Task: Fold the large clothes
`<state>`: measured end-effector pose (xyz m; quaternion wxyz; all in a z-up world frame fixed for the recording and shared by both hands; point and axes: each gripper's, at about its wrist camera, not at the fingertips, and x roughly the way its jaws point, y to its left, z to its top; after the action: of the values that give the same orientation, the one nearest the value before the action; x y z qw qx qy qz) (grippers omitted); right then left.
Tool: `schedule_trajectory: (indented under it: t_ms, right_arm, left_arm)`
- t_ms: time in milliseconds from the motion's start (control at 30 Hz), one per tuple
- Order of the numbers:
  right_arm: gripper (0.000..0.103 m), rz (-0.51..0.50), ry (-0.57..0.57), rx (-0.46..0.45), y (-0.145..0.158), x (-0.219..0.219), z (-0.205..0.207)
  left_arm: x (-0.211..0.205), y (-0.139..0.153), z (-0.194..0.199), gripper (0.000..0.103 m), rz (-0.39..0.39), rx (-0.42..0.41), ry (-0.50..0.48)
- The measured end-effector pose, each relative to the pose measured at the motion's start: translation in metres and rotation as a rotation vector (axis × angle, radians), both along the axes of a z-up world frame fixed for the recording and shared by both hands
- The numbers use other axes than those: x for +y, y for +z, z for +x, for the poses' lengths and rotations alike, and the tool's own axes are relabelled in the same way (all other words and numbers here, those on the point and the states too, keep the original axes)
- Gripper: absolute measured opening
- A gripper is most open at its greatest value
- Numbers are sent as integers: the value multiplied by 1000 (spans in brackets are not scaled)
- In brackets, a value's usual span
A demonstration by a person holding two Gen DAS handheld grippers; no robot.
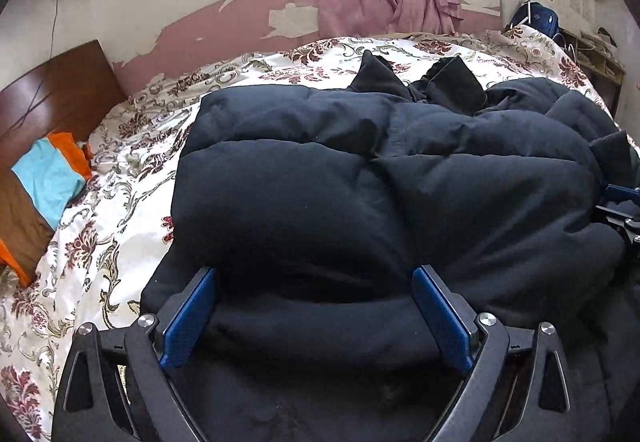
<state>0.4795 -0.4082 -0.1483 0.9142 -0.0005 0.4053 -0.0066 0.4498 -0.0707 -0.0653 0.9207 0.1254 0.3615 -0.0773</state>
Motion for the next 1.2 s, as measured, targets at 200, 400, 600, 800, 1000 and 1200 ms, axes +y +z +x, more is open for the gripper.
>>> schedule_trajectory:
  t_ms: [200,400,600,800,1000,1200]
  right_arm:
    - [57,-40,-7,-6,-4,4,-1]
    - [57,6,4,-40,5,-3,-8]
    - [69,104,30,-39,45,-25,-9]
    - [78,185,26,19,76,-53,39]
    - [78,114,-8,40,83,-60,111]
    - [77,183,-70,47,84,-62,199]
  left_arm:
    - [-5,-7,-1,98,38,-34,12]
    - [12,9,3,98,-63,33,-12]
    - [26,52,22,98,-138,93,-53]
    - [11,85,78,98,-181,140,-59]
    - [-30,84,151,98,-72,142,-52]
    - [-63,68,217,98,-142,170,-22]
